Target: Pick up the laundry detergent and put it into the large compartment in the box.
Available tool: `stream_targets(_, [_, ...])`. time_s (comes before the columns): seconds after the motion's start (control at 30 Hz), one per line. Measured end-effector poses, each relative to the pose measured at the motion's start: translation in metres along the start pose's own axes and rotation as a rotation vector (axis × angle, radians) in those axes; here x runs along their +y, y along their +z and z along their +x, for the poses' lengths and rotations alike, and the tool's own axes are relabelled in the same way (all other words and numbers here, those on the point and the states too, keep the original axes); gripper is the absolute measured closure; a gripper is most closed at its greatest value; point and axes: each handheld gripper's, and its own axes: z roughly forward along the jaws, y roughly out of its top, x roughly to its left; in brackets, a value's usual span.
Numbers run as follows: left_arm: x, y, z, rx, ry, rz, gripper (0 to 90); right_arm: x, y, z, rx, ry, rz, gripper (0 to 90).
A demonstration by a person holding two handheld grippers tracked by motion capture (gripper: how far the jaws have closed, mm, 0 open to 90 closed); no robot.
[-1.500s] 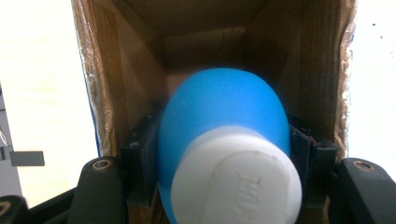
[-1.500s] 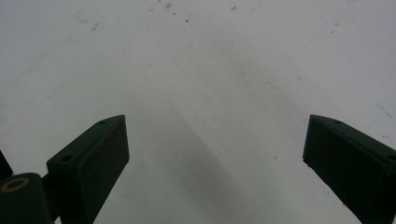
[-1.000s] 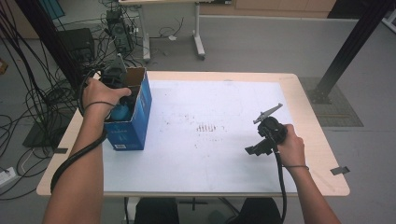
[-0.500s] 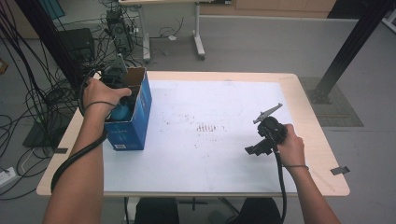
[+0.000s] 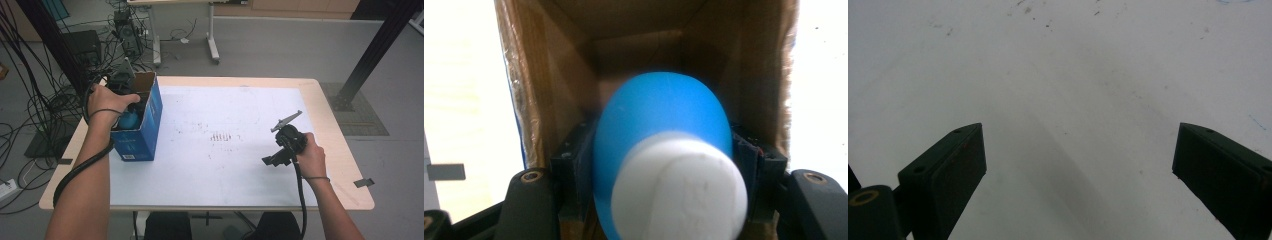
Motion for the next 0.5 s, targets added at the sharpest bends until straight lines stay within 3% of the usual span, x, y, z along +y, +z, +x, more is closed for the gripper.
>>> stream_targets(0.5, [0.001,-0.018,-0.002,0.024,-0.015,-0.015,25.8,0.000,0.000,0.000,-0.008,-0.009,0.001,6.6])
